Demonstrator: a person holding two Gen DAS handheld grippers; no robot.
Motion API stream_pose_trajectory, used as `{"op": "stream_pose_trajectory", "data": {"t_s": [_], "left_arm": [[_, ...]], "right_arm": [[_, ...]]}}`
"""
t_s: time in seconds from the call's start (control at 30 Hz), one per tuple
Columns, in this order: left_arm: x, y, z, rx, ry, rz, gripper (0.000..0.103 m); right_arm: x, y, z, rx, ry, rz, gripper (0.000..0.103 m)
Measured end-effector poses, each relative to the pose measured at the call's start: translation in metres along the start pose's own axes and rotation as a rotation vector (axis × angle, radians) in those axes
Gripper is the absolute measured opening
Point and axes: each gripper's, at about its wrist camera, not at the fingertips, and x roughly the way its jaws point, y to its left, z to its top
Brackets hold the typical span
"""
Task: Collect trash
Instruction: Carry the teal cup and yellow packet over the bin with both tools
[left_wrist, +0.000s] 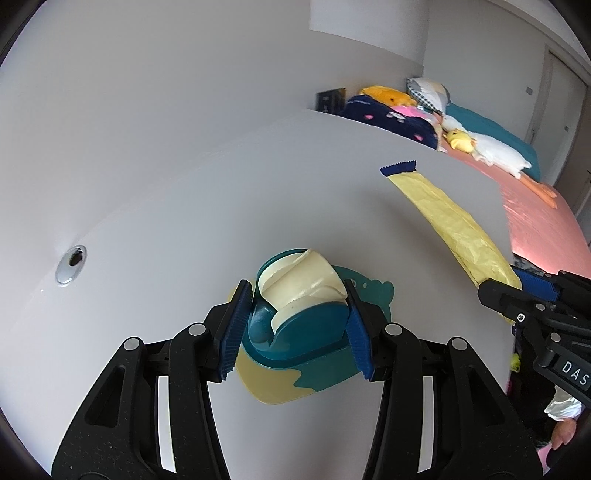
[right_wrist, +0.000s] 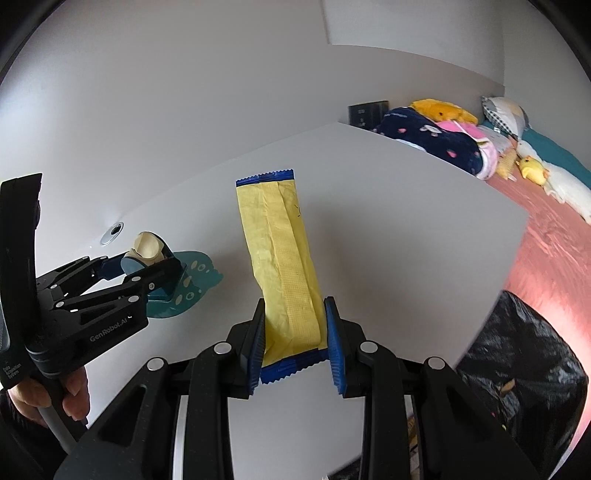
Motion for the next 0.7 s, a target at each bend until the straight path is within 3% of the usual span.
{"op": "stream_pose_trajectory", "data": {"t_s": [0.7], "left_arm": [[-0.005, -0.095, -0.012, 0.116, -0.002, -0.105, 0.048]], "right_arm": [[-0.055, -0.071, -0.053, 0.126, -0.038, -0.084, 0.031]]}}
